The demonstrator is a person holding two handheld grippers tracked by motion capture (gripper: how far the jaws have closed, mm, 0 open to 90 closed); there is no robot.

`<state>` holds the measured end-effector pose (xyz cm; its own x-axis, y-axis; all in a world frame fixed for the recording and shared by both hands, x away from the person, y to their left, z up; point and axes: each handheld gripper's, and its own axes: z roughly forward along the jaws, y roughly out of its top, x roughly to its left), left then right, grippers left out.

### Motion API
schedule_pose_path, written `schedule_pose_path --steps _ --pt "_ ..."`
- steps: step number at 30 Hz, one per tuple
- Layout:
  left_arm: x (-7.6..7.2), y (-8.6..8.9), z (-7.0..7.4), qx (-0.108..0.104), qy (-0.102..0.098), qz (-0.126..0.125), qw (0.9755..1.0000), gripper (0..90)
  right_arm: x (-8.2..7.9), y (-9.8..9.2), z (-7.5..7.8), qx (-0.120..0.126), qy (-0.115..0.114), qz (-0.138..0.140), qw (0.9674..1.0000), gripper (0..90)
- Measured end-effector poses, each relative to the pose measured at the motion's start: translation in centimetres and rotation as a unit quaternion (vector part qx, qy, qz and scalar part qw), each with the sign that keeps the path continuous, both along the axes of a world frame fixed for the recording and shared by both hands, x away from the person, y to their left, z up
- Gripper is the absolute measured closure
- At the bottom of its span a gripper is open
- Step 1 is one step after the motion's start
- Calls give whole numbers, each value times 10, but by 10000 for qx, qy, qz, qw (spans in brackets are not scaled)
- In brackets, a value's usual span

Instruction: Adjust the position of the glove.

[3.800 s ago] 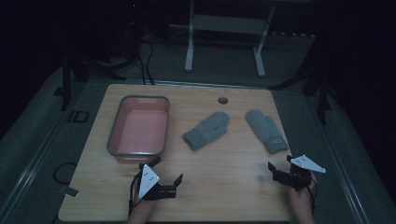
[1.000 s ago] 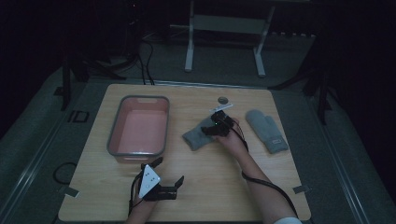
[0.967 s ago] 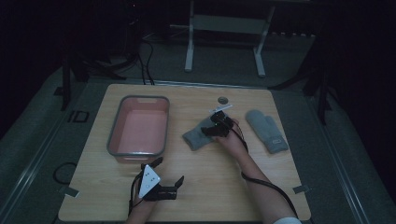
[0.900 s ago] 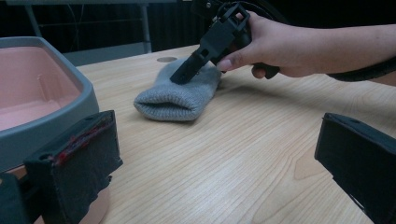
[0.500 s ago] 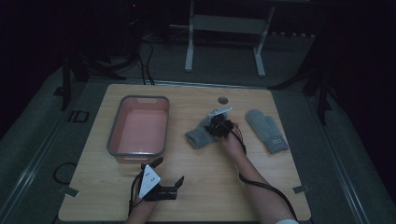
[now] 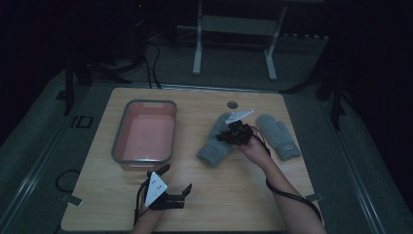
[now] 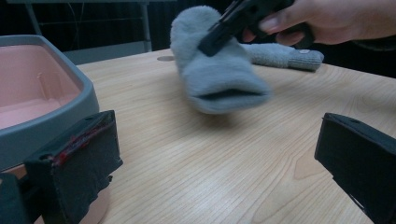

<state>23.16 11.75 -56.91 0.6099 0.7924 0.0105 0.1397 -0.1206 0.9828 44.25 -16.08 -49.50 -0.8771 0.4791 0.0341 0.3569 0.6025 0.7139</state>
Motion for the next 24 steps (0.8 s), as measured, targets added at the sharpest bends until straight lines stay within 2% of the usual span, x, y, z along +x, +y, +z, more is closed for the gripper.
schedule_pose_path --steps 2,4,5,8,9,13,15,18,20,22,24 --pt "0 0 0 1 1 4 10000 4 -6 -2 3 9 38 270 9996 836" --pt "0 0 0 0 2 3 10000 4 -15 -3 3 -22 104 673 9977 836" --pt "0 0 0 -1 5 2 10000 4 -17 -3 3 -34 118 720 9973 836" --pt "0 0 0 0 2 4 10000 4 -22 -5 0 -74 268 1107 9935 834" --pt "0 0 0 0 -1 6 10000 4 -23 -5 -2 -110 352 1280 9911 833" --pt "0 0 0 1 -1 6 10000 3 -26 -4 -8 -218 511 1637 9849 831" --pt "0 0 0 -1 2 2 10000 4 -26 -2 -13 -347 594 1745 9822 828" --pt "0 0 0 0 0 2 10000 4 -23 1 -23 -634 621 1732 9809 804" --pt "0 0 0 8 -5 1 10000 4 -21 1 -30 -774 638 1676 9807 724" --pt "0 -1 0 28 -13 4 10000 4 -19 0 -32 -738 702 1640 9812 630" --pt "-1 -1 0 43 -27 -5 10000 4 -21 0 -30 -763 621 1626 9818 519"
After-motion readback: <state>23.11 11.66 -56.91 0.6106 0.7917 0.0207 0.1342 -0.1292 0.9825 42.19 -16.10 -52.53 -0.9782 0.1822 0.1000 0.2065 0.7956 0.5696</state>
